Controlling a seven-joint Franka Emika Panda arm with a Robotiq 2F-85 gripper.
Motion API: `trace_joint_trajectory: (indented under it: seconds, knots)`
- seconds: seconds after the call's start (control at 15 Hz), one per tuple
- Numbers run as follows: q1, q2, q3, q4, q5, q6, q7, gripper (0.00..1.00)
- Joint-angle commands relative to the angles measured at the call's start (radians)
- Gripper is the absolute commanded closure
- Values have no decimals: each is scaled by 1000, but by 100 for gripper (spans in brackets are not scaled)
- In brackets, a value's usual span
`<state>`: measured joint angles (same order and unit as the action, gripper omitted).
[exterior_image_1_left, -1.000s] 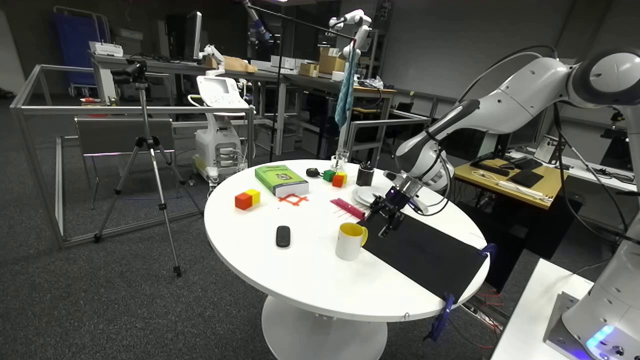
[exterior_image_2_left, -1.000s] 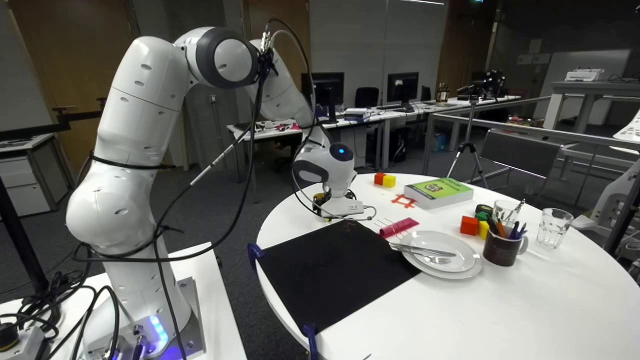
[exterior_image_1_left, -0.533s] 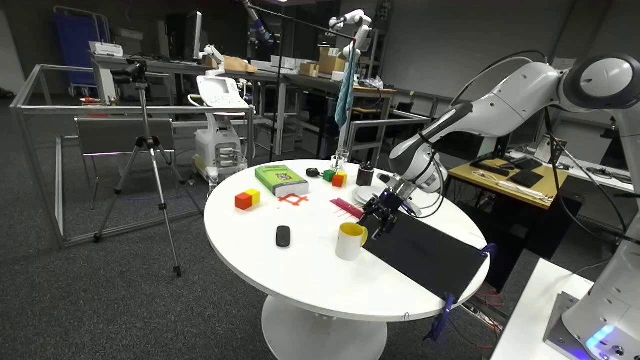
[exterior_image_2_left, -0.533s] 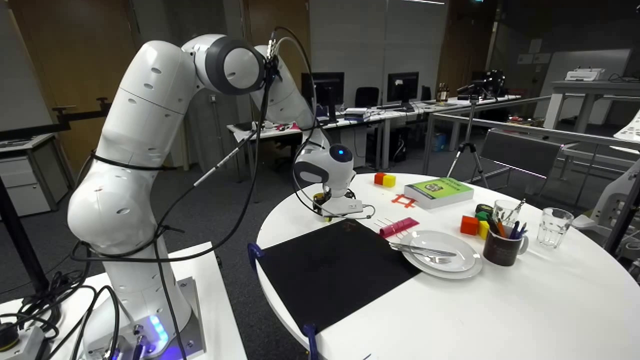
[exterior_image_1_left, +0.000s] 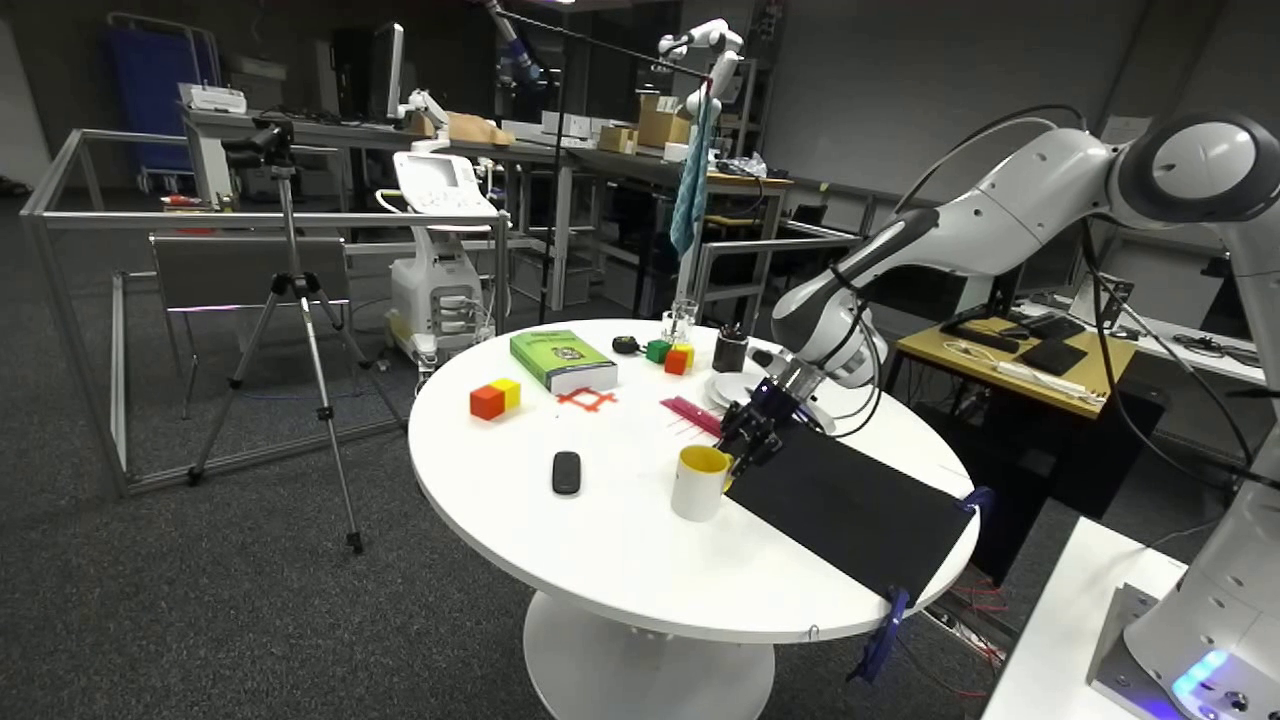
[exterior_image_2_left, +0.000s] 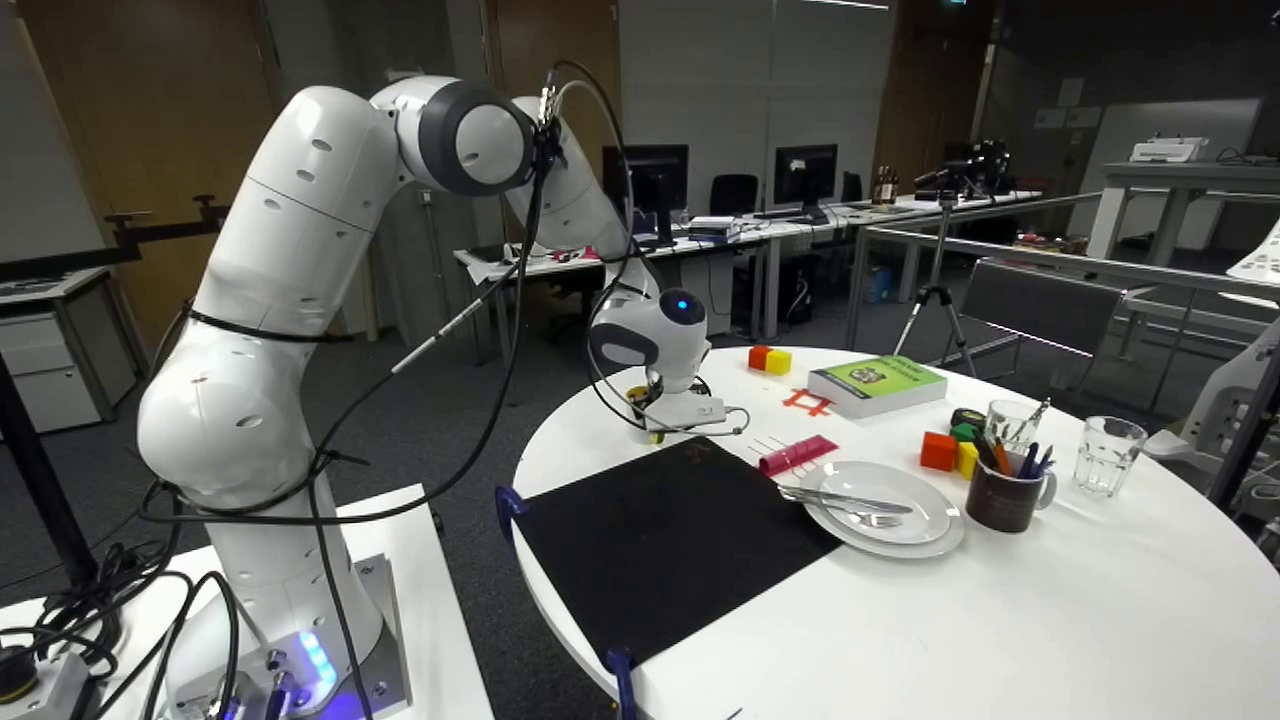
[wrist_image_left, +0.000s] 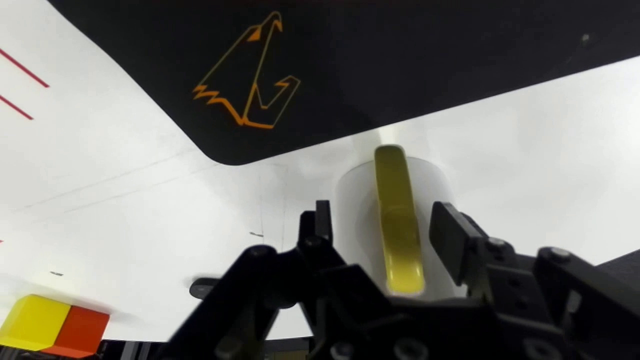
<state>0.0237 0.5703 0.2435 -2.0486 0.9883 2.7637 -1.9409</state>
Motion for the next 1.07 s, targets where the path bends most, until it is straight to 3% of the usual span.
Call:
trace_joint_trajectory:
  seconds: [0.0,0.2,0.27,0.4,1.0]
  knots:
    - [-2,-2,2,21,8,22,-12,72]
    - [-5,-13,-2,20,6,15,-10,97]
    - [-5,-20,-5,16,2,7,-5,100]
    - [0,-33,-14,5,-10,0,7,96]
    - [-9,-144,-62,-71,-62,-30,15,96]
